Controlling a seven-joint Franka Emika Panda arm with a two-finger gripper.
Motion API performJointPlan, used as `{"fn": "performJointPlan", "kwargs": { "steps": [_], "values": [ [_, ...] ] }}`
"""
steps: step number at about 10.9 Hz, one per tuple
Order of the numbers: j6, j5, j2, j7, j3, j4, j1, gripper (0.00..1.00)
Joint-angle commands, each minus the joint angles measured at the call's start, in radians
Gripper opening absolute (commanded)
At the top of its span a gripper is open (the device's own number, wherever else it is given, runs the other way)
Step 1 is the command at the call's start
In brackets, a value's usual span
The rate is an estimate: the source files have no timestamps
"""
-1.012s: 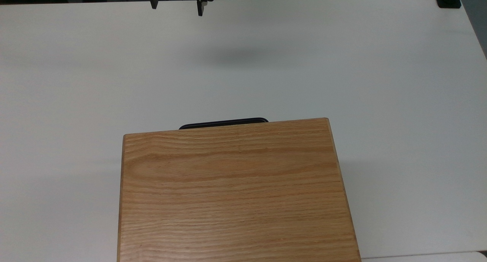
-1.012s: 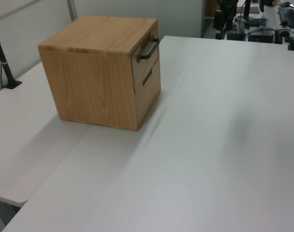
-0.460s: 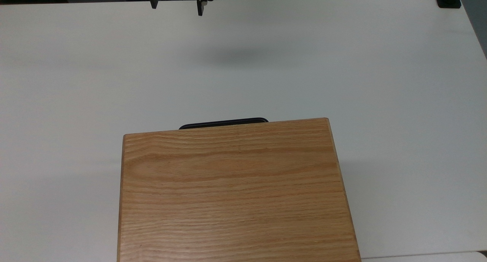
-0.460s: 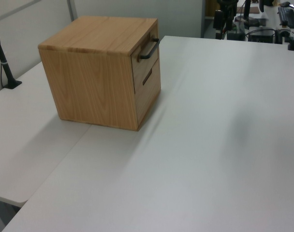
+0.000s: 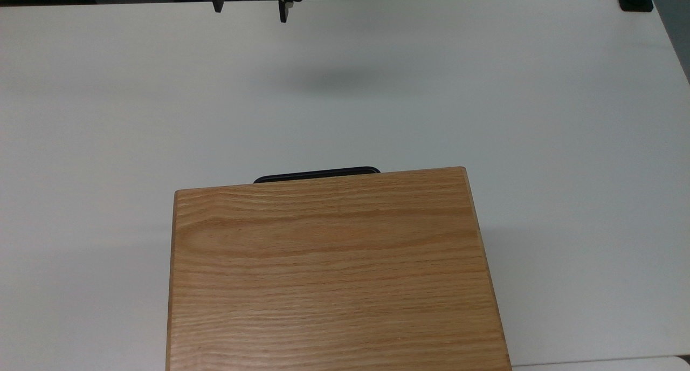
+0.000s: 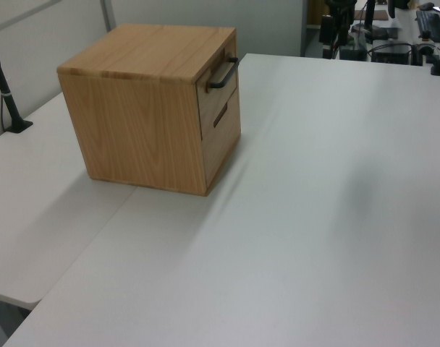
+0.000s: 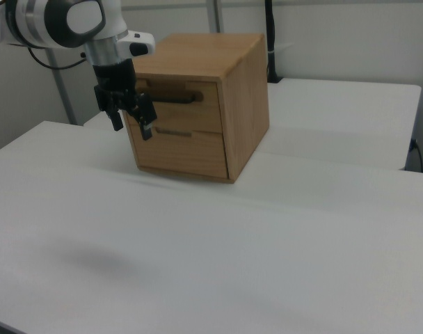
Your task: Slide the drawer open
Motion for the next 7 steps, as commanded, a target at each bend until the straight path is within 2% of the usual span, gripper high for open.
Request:
{"fn": "performJointPlan", "kwargs": {
  "steps": [1,4,7],
  "values": [
    [0.035,0.064,0.003,0.123,-0.009,-0.003,0.007,1.0],
    [0.22,0.086,0.051,0.46,-0.009,-0.003,0.008,1.0],
    [0.474,0.138,0.145,0.906,-0.004,0.001,0.02,1.0]
  ]
}}
